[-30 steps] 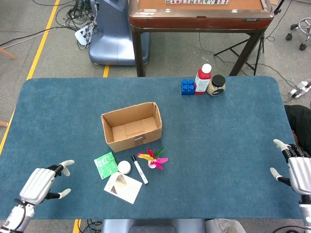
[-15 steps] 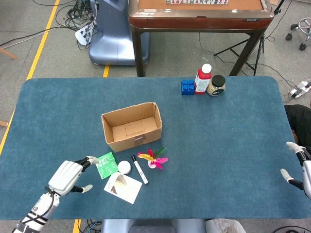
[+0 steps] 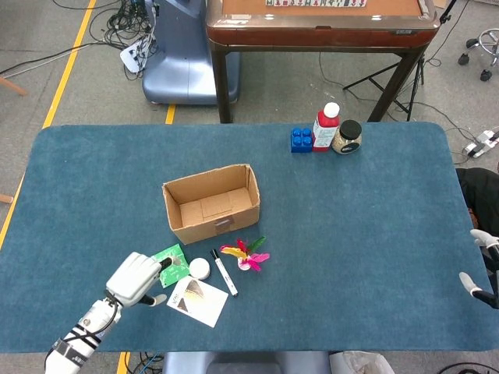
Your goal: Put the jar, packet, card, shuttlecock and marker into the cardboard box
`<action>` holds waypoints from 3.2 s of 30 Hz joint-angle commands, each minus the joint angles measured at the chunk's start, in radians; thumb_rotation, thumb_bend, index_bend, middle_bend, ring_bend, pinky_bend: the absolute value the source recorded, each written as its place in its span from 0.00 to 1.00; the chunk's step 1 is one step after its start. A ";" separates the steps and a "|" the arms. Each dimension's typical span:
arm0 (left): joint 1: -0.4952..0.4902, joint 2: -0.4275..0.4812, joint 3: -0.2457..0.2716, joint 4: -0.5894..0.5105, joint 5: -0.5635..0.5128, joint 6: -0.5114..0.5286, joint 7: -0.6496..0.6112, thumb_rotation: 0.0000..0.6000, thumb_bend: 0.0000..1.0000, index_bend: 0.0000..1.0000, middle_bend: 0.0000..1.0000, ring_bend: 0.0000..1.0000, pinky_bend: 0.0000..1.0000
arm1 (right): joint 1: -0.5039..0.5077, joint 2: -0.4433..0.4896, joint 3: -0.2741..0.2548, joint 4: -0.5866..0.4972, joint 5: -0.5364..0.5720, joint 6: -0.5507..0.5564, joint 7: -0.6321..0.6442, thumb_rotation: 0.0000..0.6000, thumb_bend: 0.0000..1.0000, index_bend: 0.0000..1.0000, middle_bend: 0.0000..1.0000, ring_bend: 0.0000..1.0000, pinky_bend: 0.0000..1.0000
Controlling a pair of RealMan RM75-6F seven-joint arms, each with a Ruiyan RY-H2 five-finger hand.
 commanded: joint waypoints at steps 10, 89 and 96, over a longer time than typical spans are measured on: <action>-0.103 -0.091 -0.008 0.007 -0.103 -0.025 0.180 1.00 0.13 0.32 1.00 0.99 1.00 | -0.038 0.027 0.003 -0.032 -0.003 0.055 0.000 1.00 0.19 0.26 0.35 0.26 0.39; -0.283 -0.304 0.050 0.347 -0.181 -0.103 0.099 1.00 0.13 0.34 0.97 0.94 1.00 | -0.099 0.068 0.033 -0.037 -0.004 0.120 0.088 1.00 0.19 0.26 0.35 0.26 0.39; -0.290 -0.314 0.058 0.365 -0.187 -0.100 0.111 1.00 0.13 0.35 0.97 0.94 1.00 | -0.101 0.068 0.035 -0.041 -0.002 0.122 0.085 1.00 0.19 0.26 0.35 0.26 0.39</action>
